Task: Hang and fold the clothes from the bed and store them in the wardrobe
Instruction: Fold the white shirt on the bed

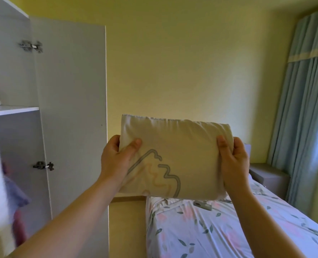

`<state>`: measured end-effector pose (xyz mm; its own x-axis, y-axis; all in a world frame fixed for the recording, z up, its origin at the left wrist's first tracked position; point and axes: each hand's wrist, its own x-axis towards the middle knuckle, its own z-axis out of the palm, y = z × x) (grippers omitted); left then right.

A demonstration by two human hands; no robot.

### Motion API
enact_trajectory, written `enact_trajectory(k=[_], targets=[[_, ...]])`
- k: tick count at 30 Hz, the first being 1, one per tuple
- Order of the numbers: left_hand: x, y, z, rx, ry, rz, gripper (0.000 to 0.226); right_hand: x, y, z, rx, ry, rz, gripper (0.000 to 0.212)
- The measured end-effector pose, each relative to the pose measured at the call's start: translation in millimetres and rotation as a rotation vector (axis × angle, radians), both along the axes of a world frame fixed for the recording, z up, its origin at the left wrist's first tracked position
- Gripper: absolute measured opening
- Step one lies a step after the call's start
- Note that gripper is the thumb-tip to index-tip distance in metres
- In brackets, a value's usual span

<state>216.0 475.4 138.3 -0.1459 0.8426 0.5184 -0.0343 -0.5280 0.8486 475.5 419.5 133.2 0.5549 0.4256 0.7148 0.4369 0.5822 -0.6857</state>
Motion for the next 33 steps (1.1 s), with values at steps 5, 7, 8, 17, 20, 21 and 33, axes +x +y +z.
enact_trajectory(k=[5,7,8,17,20,21,33], targets=[[32.1,82.5,-4.6,-0.01,-0.049,0.029,0.024,34.0,86.9,4.8,-0.003,-0.083,-0.005,0.037],[37.2,115.1,-5.4,-0.017,-0.059,0.052,0.024,43.1,124.6,8.9,-0.021,-0.107,0.022,0.039],[37.6,130.8,-5.1,-0.019,-0.061,0.071,0.023,45.8,143.9,10.1,-0.027,-0.117,0.038,0.039],[-4.3,249.3,1.7,0.027,-0.04,0.216,0.032,9.1,291.6,-0.9,-0.053,-0.142,0.159,0.04],[-30.8,277.3,0.6,0.026,-0.055,0.252,0.037,-19.4,328.4,-0.6,-0.044,-0.117,0.239,0.04],[-40.3,285.5,1.5,0.026,-0.061,0.268,0.036,-29.2,339.6,1.6,-0.045,-0.106,0.27,0.041],[-146.3,383.8,27.4,0.068,-0.005,0.431,0.039,-127.4,499.8,24.7,-0.433,0.276,0.991,0.039]])
